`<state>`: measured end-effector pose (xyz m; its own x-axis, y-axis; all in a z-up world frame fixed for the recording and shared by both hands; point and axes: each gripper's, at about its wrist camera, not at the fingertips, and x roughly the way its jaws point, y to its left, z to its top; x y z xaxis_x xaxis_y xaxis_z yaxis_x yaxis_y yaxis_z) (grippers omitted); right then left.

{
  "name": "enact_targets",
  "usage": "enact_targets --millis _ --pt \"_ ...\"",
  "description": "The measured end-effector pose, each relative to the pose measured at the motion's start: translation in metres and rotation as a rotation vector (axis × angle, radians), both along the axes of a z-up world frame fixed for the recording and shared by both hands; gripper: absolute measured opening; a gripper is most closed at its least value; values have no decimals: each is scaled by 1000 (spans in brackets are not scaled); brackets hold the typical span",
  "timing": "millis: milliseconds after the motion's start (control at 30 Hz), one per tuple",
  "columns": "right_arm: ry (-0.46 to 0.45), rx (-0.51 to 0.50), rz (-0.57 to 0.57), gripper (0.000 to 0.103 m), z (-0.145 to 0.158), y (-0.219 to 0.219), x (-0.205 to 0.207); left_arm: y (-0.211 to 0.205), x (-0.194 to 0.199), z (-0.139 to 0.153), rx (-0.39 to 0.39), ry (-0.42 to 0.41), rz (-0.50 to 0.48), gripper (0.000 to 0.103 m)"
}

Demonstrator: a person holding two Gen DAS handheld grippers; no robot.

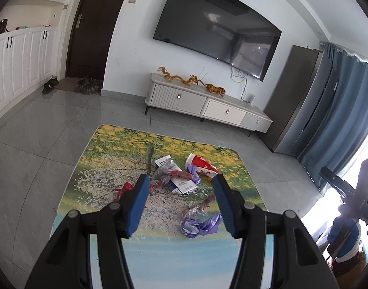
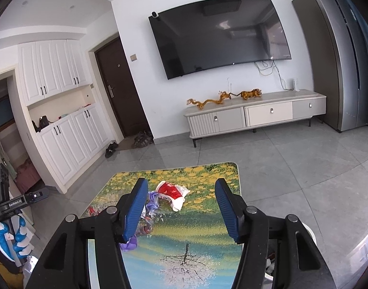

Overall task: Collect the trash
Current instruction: 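Grasp the red-and-white paper cup with the right tool while the left grasps a clear wrapper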

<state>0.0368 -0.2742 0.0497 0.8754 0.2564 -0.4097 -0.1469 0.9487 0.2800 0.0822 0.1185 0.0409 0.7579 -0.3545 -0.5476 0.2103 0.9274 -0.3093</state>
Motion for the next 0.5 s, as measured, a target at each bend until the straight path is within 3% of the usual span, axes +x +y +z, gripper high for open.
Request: enact_targets --millis 500 --pt "150 -77 106 60 -54 30 80 -28 70 -62 109 127 -26 59"
